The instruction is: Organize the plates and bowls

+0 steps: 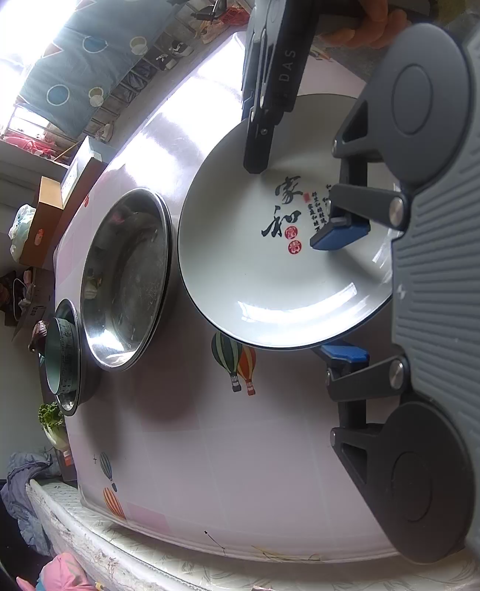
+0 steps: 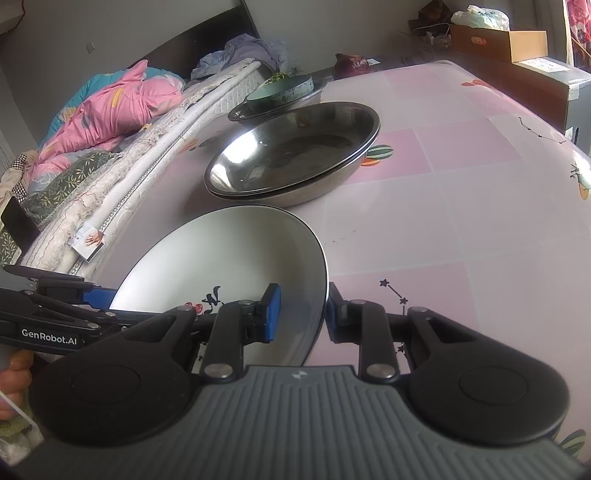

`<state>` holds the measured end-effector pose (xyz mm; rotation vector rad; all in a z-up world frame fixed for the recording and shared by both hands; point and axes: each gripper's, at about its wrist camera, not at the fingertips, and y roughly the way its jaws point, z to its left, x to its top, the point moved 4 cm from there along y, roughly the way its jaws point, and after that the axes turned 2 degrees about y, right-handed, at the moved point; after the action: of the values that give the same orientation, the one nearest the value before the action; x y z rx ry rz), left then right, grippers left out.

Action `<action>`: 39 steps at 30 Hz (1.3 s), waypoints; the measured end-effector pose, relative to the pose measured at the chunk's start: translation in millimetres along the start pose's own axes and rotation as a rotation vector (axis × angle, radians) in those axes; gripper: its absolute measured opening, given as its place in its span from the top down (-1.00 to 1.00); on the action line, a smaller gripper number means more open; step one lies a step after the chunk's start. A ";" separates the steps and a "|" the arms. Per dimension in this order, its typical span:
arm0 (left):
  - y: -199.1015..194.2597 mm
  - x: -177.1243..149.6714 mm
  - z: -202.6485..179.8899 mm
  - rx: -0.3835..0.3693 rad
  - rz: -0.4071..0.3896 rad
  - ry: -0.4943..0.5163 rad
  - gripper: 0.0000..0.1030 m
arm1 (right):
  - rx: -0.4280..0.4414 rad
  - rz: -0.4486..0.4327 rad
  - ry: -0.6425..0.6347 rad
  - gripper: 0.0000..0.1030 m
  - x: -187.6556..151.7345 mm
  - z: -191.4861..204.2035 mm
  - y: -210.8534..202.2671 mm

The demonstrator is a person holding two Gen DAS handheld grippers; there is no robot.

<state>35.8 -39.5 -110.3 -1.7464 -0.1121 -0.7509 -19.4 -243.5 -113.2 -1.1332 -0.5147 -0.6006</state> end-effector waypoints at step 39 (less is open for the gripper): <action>-5.5 4.9 -23.2 -0.025 -0.014 0.031 -0.02 | -0.011 -0.058 0.070 0.50 5.9 -18.6 -16.5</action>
<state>27.3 -60.0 -100.4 -1.7584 -0.0943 -0.7929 -24.8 -267.0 -104.6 -1.1068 -0.4864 -0.6917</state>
